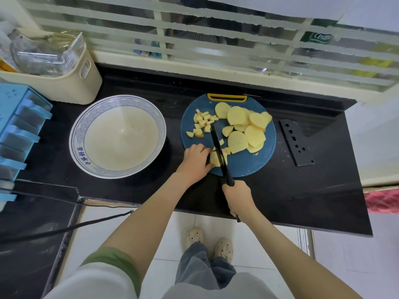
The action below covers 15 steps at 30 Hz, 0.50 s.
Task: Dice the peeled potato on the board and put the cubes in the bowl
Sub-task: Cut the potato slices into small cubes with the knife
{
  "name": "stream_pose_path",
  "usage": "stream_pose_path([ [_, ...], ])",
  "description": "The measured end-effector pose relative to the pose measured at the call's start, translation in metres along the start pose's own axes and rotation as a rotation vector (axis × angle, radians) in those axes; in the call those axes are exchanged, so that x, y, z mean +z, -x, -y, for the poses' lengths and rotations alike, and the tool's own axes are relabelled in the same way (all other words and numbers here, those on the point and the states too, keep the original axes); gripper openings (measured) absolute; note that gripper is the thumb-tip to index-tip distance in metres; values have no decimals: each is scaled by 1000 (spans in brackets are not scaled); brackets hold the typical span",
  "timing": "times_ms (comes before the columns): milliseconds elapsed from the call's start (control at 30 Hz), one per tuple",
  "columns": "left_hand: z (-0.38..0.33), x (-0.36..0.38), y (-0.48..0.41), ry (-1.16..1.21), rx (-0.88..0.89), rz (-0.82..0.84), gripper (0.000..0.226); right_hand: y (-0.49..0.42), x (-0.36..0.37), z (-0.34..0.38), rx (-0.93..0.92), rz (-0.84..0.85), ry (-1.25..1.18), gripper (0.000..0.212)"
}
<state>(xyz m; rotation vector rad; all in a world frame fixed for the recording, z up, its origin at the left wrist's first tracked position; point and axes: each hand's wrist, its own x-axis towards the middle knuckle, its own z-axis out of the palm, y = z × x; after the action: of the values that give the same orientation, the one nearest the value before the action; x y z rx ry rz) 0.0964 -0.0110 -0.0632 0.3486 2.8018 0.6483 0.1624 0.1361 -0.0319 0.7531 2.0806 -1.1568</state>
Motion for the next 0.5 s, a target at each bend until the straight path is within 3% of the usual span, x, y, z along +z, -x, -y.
stream_pose_path([
  [300,0,2,-1,-10,20,5,49,-16,6,3,35,-34,130,22],
  [500,0,3,-1,-18,15,7,49,-19,2,1,78,6,64,19],
])
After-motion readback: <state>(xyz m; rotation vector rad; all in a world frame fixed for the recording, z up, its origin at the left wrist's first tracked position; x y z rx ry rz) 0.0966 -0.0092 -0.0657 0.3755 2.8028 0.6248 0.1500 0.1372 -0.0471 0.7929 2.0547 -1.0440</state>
